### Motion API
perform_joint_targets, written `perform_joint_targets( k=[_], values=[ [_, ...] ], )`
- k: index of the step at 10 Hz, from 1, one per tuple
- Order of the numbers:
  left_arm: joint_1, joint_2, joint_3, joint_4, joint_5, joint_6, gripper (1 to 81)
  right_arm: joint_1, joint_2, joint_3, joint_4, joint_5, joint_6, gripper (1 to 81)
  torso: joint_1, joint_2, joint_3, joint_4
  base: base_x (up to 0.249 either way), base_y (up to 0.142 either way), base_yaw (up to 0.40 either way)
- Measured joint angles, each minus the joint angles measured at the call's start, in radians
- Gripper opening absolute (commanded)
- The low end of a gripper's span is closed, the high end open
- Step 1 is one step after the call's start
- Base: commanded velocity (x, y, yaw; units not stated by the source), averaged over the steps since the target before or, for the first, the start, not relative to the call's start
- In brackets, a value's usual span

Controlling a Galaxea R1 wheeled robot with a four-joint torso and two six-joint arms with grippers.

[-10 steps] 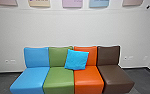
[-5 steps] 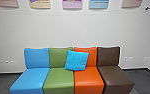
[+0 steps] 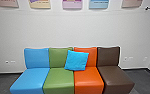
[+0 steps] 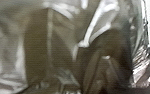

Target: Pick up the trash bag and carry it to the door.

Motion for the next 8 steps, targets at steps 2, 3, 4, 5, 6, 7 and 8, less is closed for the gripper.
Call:
perform_joint_targets(
  k=[2,3,4,5,6,7,8],
  values=[
    [0.000,0.000,0.000,0.000,0.000,0.000,1.0,0.000,0.000,0.000,0.000,0.000,0.000,81.1,0.000,0.000,0.000,0.000,0.000,0.000,0.000],
    [0.000,0.000,0.000,0.000,0.000,0.000,1.0,0.000,0.000,0.000,0.000,0.000,-0.002,81.1,0.000,0.000,0.000,0.000,0.000,0.000,0.000],
    [0.000,0.000,0.000,0.000,0.000,0.000,1.0,0.000,0.000,0.000,0.000,0.000,-0.002,81.1,0.000,0.000,0.000,0.000,0.000,0.000,0.000],
    [0.000,0.000,0.000,0.000,0.000,0.000,1.0,0.000,0.000,0.000,0.000,0.000,-0.002,81.1,0.000,0.000,0.000,0.000,0.000,0.000,-0.102],
    [0.000,0.000,0.000,0.000,0.000,0.000,1.0,0.000,0.000,0.000,0.000,0.000,-0.002,81.1,0.000,0.000,0.000,0.000,0.000,0.000,-0.135],
    [0.000,0.000,0.000,0.000,0.000,0.000,1.0,0.000,0.000,0.000,0.000,0.000,-0.002,81.1,0.000,0.000,0.000,0.000,0.000,0.000,-0.166],
    [0.000,0.000,0.000,0.000,0.000,0.000,1.0,0.000,0.000,-0.002,0.000,0.000,-0.002,81.1,0.000,0.000,0.000,0.000,0.000,0.000,-0.182]
  ],
)
